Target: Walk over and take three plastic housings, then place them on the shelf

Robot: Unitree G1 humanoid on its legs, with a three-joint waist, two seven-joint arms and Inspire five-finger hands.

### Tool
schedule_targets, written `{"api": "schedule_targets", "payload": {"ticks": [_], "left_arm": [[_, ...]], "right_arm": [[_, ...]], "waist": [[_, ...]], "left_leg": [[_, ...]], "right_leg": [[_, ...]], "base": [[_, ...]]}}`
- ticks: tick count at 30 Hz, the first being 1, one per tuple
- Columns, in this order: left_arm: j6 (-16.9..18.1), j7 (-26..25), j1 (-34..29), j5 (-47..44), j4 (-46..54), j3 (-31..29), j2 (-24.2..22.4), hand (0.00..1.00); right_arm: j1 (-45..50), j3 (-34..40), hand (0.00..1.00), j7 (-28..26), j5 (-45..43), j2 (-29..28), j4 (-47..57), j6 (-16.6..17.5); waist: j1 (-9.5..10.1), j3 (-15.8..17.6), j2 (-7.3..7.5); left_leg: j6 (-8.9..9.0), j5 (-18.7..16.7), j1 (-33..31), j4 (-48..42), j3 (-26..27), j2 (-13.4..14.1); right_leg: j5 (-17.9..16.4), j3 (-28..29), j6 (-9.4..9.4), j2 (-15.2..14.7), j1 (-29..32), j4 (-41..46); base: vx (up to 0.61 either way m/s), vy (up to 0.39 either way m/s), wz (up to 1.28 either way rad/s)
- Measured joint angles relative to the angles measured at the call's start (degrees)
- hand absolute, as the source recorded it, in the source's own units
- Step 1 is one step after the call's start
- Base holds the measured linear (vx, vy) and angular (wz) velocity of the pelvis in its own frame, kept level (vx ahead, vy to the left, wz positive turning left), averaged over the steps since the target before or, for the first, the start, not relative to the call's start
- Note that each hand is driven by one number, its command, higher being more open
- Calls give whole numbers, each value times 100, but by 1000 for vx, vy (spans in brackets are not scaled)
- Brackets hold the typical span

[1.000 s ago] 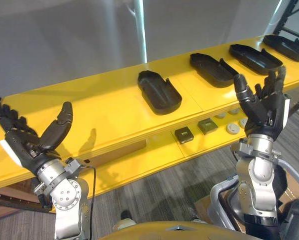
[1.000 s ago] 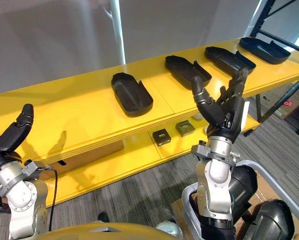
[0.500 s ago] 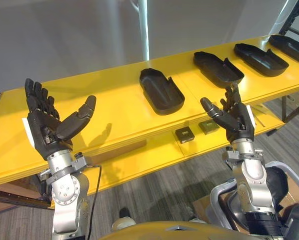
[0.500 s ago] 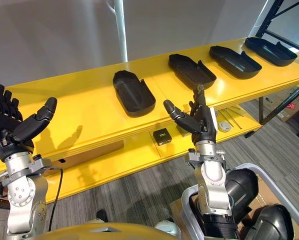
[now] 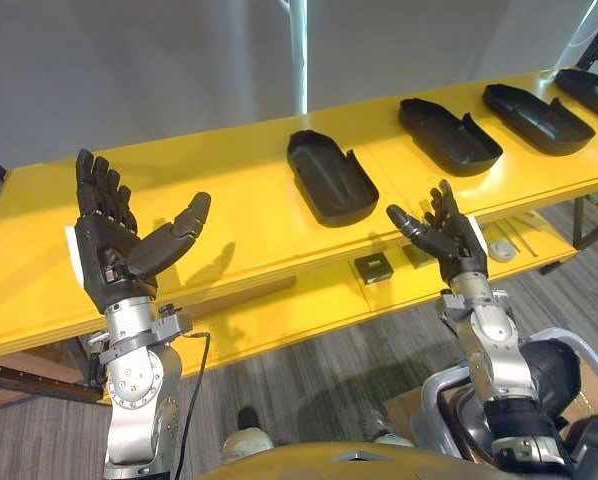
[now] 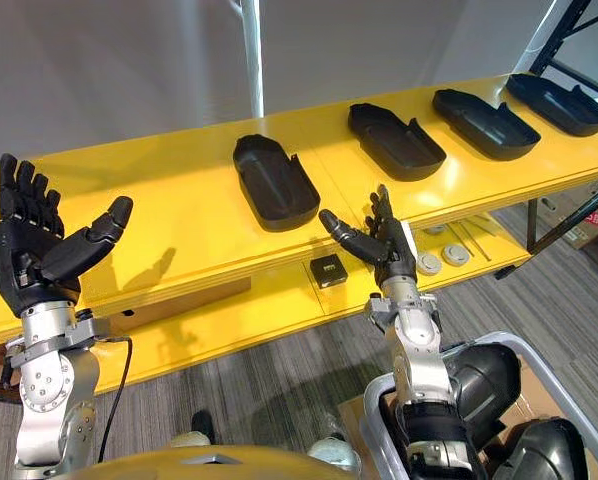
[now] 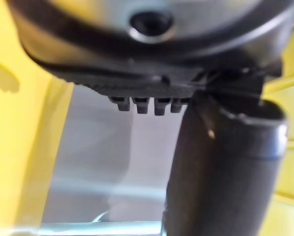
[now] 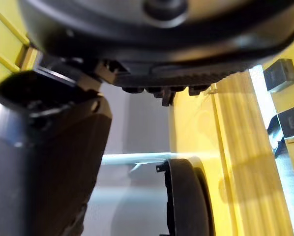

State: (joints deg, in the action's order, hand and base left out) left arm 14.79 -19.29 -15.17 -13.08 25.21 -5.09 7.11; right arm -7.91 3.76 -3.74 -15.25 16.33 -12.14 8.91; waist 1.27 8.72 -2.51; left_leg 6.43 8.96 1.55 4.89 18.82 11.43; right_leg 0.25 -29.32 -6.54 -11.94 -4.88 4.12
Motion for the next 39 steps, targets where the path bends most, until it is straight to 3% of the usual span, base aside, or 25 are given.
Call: {"api": "schedule_targets", "payload": {"ticks": [10, 39], "left_arm": [[-5, 2, 2, 0, -1, -3, 10, 100], [-6, 4, 2, 8, -2, -2, 10, 100]], "right_arm": [[-629, -263, 100, -309, -96, 9, -351, -10], [-769, -458, 100, -592, -86, 148, -398, -242]], "waist": [[169, 72, -6], [171, 185, 29]], "left_leg": [[-11, 97, -114, -5, -217, -26], [-45, 110, -101, -6, -243, -77]], "right_leg": [[-220, -165, -22, -118, 156, 432], [-338, -163, -40, -234, 222, 679]], "base": [[8, -20, 11], [-2, -1, 1]]}}
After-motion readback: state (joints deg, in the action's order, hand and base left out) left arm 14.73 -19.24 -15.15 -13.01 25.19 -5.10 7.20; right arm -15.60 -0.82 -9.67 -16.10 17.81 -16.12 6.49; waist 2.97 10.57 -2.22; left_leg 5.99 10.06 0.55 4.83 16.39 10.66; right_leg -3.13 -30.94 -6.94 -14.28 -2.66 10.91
